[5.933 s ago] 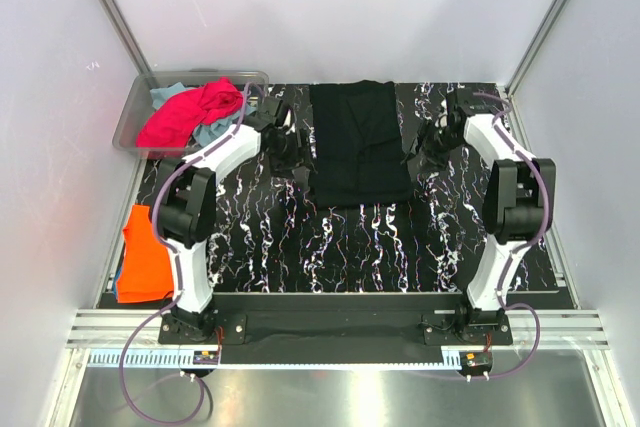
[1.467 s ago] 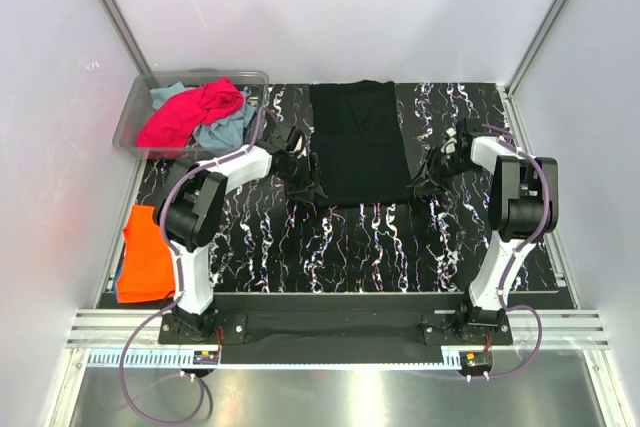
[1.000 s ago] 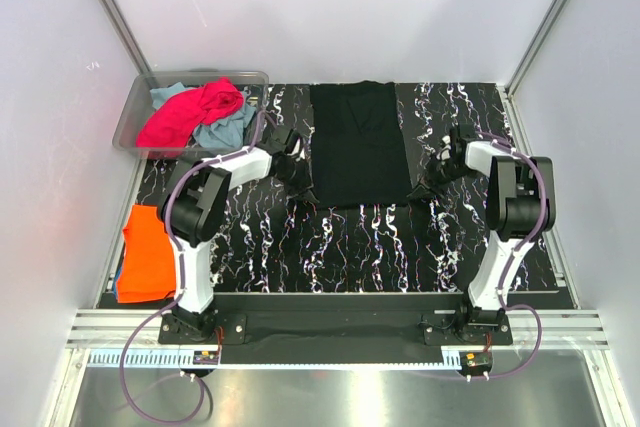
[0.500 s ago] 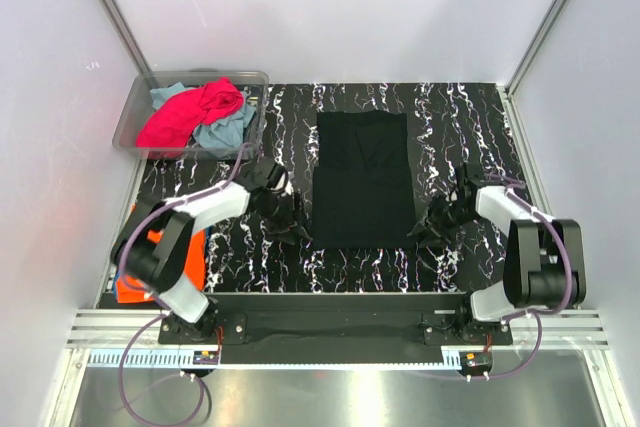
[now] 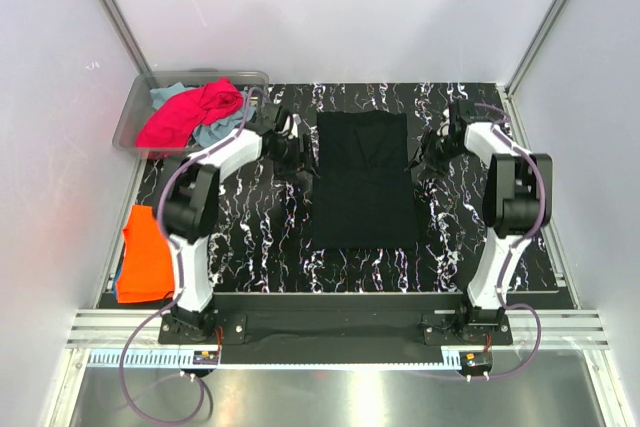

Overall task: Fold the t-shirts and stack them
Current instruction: Fold the tshirt

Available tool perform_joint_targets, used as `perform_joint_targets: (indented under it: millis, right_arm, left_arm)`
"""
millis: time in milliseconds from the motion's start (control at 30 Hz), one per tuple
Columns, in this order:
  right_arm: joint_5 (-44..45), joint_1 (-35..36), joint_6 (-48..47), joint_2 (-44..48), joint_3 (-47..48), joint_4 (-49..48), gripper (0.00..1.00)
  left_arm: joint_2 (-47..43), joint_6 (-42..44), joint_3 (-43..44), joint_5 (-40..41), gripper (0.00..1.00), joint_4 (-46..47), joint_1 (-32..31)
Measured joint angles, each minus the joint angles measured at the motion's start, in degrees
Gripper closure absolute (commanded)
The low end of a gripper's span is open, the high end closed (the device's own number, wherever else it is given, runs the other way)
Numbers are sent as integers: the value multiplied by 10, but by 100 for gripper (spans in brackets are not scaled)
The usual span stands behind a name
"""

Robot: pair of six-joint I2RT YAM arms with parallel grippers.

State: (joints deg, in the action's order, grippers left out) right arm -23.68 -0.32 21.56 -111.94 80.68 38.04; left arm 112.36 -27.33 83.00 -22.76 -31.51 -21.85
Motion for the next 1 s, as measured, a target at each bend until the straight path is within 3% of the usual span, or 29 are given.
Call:
perform_joint_targets:
  millis: [167, 333, 400, 467, 500, 533, 600, 633, 900, 1000]
  right_arm:
    - [-3, 0, -10, -72, 69, 4, 51]
    - [-14, 0, -15, -94, 89, 7, 57]
    - [-14, 0, -18, -97, 90, 8, 61]
    - [-14, 0, -20, -98, 90, 8, 74]
    - [-14, 0, -23, -99, 90, 8, 79]
    - [-14, 0, -25, -100, 91, 8, 88]
    - [-10, 0, -25, -101, 91, 9, 92]
    - [-7, 0, -23, -101, 91, 10, 95]
    - [7, -1, -22, -101, 91, 12, 96]
    - [7, -1, -22, -101, 91, 12, 89]
  left_arm:
    - [95, 2, 67, -4, 29, -8, 23]
    - [116, -1, 103, -16, 37, -6, 24]
    - [124, -6, 110, -23, 49, -1, 23]
    - [132, -13, 111, -32, 59, 3, 22]
    - [137, -16, 111, -35, 73, 4, 22]
    - [142, -22, 112, -39, 79, 4, 22]
    - [148, -24, 112, -42, 96, 6, 22]
    - [152, -28, 112, -44, 100, 7, 22]
    - [160, -32, 119, -52, 96, 13, 22]
    - [160, -31, 119, -51, 70, 13, 22]
